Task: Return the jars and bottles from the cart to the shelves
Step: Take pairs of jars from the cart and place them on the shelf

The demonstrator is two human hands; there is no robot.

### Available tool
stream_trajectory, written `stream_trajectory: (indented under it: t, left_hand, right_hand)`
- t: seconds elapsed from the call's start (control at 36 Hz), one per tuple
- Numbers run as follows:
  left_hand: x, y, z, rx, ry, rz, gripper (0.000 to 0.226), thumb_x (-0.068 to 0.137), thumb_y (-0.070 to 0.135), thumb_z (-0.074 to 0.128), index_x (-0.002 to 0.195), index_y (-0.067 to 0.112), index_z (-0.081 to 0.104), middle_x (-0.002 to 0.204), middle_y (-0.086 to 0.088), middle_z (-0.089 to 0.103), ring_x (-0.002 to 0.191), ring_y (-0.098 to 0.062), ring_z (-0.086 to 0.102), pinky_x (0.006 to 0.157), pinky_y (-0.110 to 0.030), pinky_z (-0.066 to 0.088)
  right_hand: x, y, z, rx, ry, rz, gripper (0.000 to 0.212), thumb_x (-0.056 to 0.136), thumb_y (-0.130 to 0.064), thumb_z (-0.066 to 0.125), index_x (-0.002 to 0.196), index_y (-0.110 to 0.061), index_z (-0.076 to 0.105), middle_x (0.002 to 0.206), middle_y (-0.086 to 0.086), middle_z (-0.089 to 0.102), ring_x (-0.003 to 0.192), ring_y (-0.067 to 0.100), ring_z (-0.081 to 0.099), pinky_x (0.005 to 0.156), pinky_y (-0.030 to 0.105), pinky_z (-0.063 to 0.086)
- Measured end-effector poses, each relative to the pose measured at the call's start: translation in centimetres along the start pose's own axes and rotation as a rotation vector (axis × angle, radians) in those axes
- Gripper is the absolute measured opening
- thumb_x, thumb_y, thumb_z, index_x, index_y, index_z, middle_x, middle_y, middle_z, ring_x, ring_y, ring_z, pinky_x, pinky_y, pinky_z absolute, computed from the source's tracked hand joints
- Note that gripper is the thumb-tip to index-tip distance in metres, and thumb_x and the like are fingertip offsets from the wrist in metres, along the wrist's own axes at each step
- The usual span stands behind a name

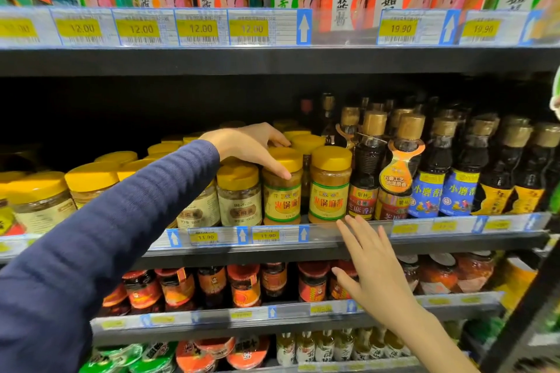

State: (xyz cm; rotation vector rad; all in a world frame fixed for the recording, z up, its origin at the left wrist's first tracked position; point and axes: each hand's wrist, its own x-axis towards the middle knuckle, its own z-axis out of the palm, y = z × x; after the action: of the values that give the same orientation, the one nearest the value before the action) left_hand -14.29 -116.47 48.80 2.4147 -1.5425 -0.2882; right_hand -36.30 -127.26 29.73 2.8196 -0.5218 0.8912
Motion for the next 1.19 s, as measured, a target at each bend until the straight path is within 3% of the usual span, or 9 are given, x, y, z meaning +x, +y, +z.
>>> stream_trajectory:
  t: [0.14, 0.28, 0.5, 0.64, 0.72, 0.86, 1.0, 1.11, 1.19]
  left_hand:
    - [-0.9, -0.4, 0.0, -0.012, 0.068, 0.018, 0.086, 0.066, 0.050, 0.076, 0.139, 0.027, 0.038, 0.143, 0.002, 0.045, 0.129, -0.020, 0.045, 0.105, -0.037, 0.041]
    - [-4.3, -1.6, 0.8, -0.044, 0.287, 0.110, 0.077, 0.073, 0.056, 0.066, 0.139, 0.025, 0.041, 0.143, 0.002, 0.046, 0.128, -0.014, 0.046, 0.105, -0.038, 0.044]
    - [-14.9, -7.0, 3.5, 0.085, 0.465, 0.043, 0.062, 0.084, 0.049, 0.056, 0.137, 0.018, 0.045, 0.142, -0.001, 0.048, 0.131, -0.013, 0.043, 0.110, -0.030, 0.034]
    - [-25.5, -12.2, 5.0, 0.063, 0.455, -0.186, 0.055, 0.091, 0.032, 0.056, 0.141, 0.017, 0.039, 0.147, 0.002, 0.040, 0.134, -0.007, 0.035, 0.108, -0.016, 0.025]
    - [-33.0, -15.7, 6.2, 0.091, 0.388, -0.380, 0.057, 0.092, 0.042, 0.050, 0.144, 0.025, 0.033, 0.151, 0.005, 0.034, 0.139, -0.011, 0.031, 0.113, -0.029, 0.029]
    - [-46.1, -20.8, 8.0, 0.060, 0.307, -0.700, 0.060, 0.092, 0.046, 0.048, 0.145, 0.023, 0.031, 0.151, 0.004, 0.033, 0.137, -0.014, 0.035, 0.110, -0.030, 0.034]
    - [-58.7, -24.5, 9.6, 0.039, 0.252, -0.989, 0.096, 0.072, 0.082, 0.029, 0.145, 0.020, 0.030, 0.148, 0.000, 0.039, 0.134, -0.018, 0.041, 0.108, -0.033, 0.036]
    - [-67.0, -26.4, 10.6, 0.047, 0.249, -1.162, 0.065, 0.089, 0.052, 0.048, 0.142, 0.018, 0.035, 0.143, -0.005, 0.045, 0.128, -0.020, 0.046, 0.100, -0.027, 0.035]
    - [-72.4, -27.6, 11.3, 0.016, 0.225, -1.276, 0.060, 0.092, 0.045, 0.050, 0.143, 0.017, 0.034, 0.147, -0.004, 0.041, 0.131, -0.020, 0.042, 0.100, -0.026, 0.034]
  right_hand:
    - [0.1, 0.2, -0.3, -0.003, -0.020, -0.022, 0.085, 0.057, -0.039, 0.084, 0.130, -0.009, 0.049, 0.129, 0.011, 0.060, 0.119, 0.030, 0.057, 0.097, 0.049, 0.037]
    - [0.7, 0.0, -1.1, 0.007, -0.062, -0.006, 0.080, 0.058, -0.036, 0.085, 0.126, -0.004, 0.056, 0.124, 0.013, 0.063, 0.115, 0.031, 0.060, 0.097, 0.052, 0.038]
    - [3.5, -6.6, -3.7, 0.395, -0.151, -0.147, 0.063, 0.079, -0.027, 0.071, 0.135, -0.010, 0.047, 0.136, 0.010, 0.053, 0.125, 0.028, 0.051, 0.099, 0.042, 0.044]
    - [6.3, -15.4, -3.4, 0.546, -0.255, -0.369, 0.062, 0.084, -0.030, 0.065, 0.139, -0.014, 0.042, 0.141, 0.005, 0.048, 0.131, 0.023, 0.045, 0.104, 0.035, 0.037]
    - [7.6, -22.4, -3.1, 0.567, -0.365, -0.498, 0.062, 0.088, -0.035, 0.059, 0.142, -0.017, 0.035, 0.145, 0.002, 0.042, 0.134, 0.019, 0.039, 0.107, 0.032, 0.033]
    - [7.8, -36.1, -2.0, 0.571, -0.538, -0.717, 0.066, 0.089, -0.040, 0.056, 0.145, -0.019, 0.029, 0.149, 0.001, 0.037, 0.135, 0.019, 0.037, 0.109, 0.034, 0.034]
    - [6.2, -49.9, -2.1, 0.552, -0.708, -0.871, 0.070, 0.089, -0.042, 0.056, 0.146, -0.019, 0.024, 0.152, 0.002, 0.031, 0.138, 0.021, 0.032, 0.109, 0.035, 0.031]
    - [4.6, -59.7, -2.5, 0.504, -0.760, -1.040, 0.073, 0.088, -0.045, 0.055, 0.148, -0.018, 0.022, 0.153, 0.002, 0.028, 0.138, 0.020, 0.031, 0.110, 0.032, 0.029]
    - [3.3, -65.8, -2.7, 0.496, -0.810, -1.119, 0.075, 0.088, -0.044, 0.056, 0.149, -0.019, 0.019, 0.156, 0.002, 0.022, 0.143, 0.019, 0.023, 0.113, 0.033, 0.025]
